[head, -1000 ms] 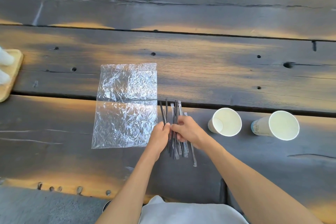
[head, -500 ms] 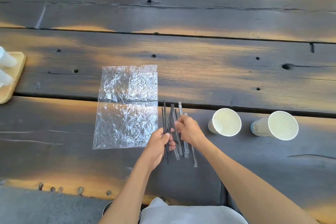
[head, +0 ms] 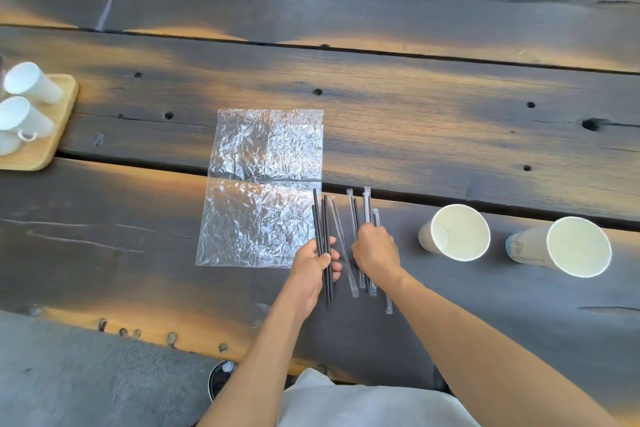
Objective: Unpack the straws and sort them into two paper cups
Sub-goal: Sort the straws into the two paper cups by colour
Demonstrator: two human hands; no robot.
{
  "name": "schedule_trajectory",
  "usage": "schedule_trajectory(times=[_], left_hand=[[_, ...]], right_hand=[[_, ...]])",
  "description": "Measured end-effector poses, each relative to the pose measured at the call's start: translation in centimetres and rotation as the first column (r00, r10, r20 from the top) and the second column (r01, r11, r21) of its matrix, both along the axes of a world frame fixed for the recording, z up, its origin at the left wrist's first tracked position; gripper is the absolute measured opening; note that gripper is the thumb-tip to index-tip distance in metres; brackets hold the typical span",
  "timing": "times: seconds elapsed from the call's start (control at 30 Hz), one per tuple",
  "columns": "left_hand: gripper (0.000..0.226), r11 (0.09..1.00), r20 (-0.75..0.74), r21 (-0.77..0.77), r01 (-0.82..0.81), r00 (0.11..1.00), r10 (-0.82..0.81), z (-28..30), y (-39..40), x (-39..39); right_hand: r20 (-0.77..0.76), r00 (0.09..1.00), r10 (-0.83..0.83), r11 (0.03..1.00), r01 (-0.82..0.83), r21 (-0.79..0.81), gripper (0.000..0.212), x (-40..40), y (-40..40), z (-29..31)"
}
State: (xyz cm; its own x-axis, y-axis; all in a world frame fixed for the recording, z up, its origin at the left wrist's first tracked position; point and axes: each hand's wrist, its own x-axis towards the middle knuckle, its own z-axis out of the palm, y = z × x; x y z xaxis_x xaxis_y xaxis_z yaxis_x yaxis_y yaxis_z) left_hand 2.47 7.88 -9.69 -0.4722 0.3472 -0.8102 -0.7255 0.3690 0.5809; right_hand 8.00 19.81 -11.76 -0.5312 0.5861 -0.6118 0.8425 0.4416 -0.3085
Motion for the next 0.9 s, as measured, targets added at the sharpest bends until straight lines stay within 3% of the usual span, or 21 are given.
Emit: schedule_trajectory(times=[0.13, 0.27, 0.47, 0.6, 0.67, 0.77, 0.9], left_hand=[[0.026, 1.000, -0.002, 0.014, -0.010, 1.000, 0.010, -0.1, -0.4, 0.1], [0.023, 1.000, -0.044, 0.000, 0.029, 0.999, -0.029, -0.1, -0.2, 0.0], [0.021, 0.984, -0.048, 0.102, 0.145, 0.989, -0.141, 1.6, 0.2, -0.1], [0.020, 0.957, -0.083, 0.170, 0.235, 0.971, -0.224, 2.7, -0.1, 0.2], [0.022, 0.927, -0.126, 0.205, 0.314, 0.948, -0.293, 3.3, -0.2, 0.4], [0.023, 0.862, -0.069, 0.330, 0.384, 0.921, -0.383, 4.4, -0.3, 0.6], [0.034, 0.745, -0.038, 0.402, 0.533, 0.822, -0.568, 6.5, 0.5, 1.2]], right_hand=[[0.001, 0.988, -0.154, 0.981, 0.153, -0.120, 0.012, -0.2, 0.5, 0.4], [-0.110, 0.938, -0.330, 0.909, 0.284, -0.306, 0.014, -0.5, 0.8, 1.7], [-0.273, 0.886, -0.375, 0.793, 0.155, -0.589, 0.017, -0.4, 1.0, 4.7], [-0.324, 0.879, -0.349, 0.802, 0.101, -0.589, 0.015, 0.8, 1.5, 5.5], [-0.364, 0.835, -0.414, 0.769, 0.106, -0.631, 0.011, 1.5, 2.0, 6.1], [-0.414, 0.758, -0.504, 0.689, 0.064, -0.722, 0.015, 2.6, 3.0, 7.7], [-0.396, 0.732, -0.554, 0.565, -0.018, -0.825, 0.011, 4.9, 4.0, 10.0]])
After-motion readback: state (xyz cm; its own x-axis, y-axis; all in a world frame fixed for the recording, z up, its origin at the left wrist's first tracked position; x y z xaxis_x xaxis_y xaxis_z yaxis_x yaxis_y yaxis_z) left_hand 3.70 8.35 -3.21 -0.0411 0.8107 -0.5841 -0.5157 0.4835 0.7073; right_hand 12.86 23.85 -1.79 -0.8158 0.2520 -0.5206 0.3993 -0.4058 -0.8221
